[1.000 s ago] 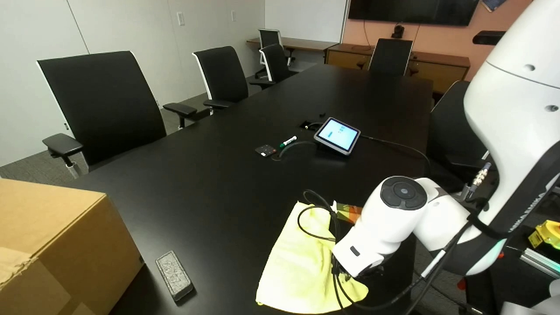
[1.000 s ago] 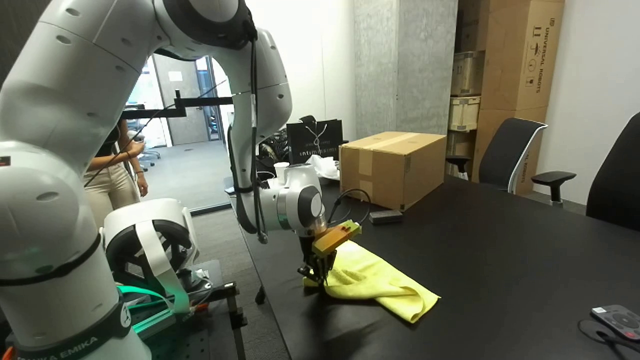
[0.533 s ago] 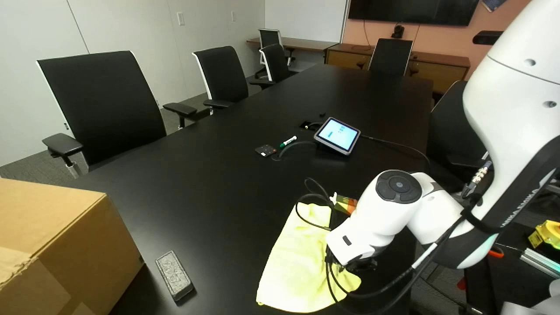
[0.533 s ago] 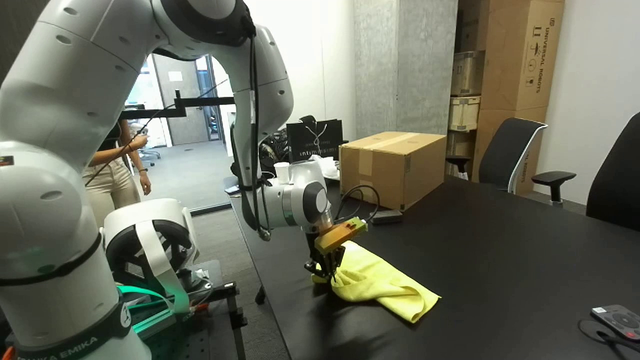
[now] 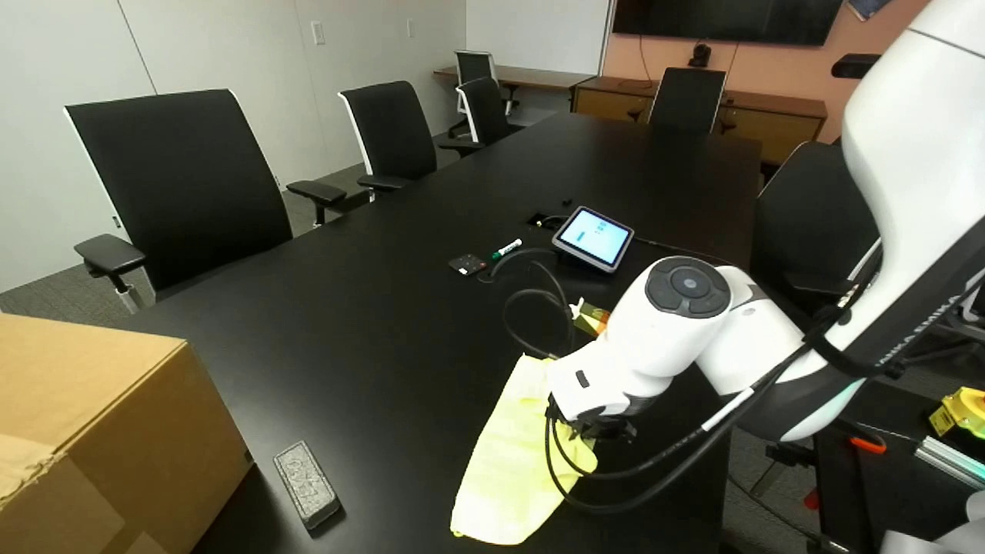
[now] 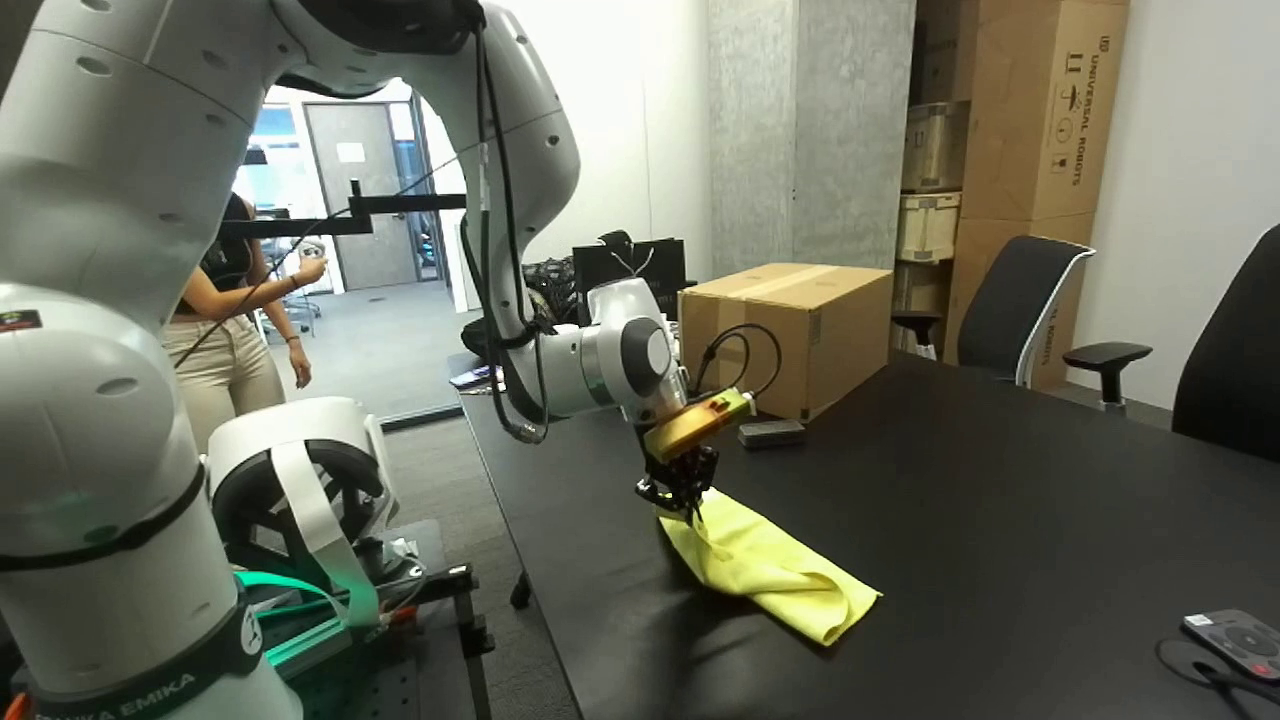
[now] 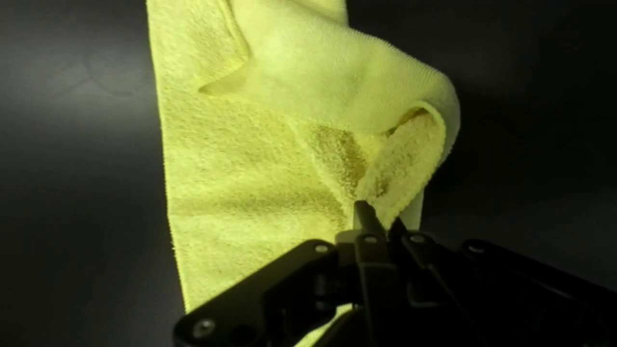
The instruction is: Fold the yellow towel once from bottom to top
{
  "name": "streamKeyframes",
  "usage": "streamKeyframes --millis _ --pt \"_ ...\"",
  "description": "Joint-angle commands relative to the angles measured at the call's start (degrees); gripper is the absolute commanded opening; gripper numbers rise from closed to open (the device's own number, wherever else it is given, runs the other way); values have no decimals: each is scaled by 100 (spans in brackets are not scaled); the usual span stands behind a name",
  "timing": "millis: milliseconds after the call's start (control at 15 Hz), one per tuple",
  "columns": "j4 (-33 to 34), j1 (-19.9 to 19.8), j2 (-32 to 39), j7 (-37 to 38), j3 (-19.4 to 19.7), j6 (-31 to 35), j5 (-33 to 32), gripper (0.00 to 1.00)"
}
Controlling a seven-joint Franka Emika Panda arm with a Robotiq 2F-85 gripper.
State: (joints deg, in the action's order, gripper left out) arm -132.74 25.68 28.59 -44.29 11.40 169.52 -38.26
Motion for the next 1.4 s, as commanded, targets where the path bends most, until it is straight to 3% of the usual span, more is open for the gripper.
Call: streamKeyframes --millis 0,67,533,1067,1133,1200,1333 --pt "398 137 -84 61 -84 -480 122 3" --pt "605 -299 -56 264 -562 -756 -241 3" --pt "1644 -472 581 752 -1294 -1474 -738 2" --pt "2487 -568 1063 1239 -1546 -1495 -1234 3" --pt "2566 -607 1110 1286 -1578 -1507 -1182 29" --pt "2592 -637 1096 1332 -1614 -1507 -1154 31" --pt "2661 -732 1102 1432 -1714 -1508 -1042 46"
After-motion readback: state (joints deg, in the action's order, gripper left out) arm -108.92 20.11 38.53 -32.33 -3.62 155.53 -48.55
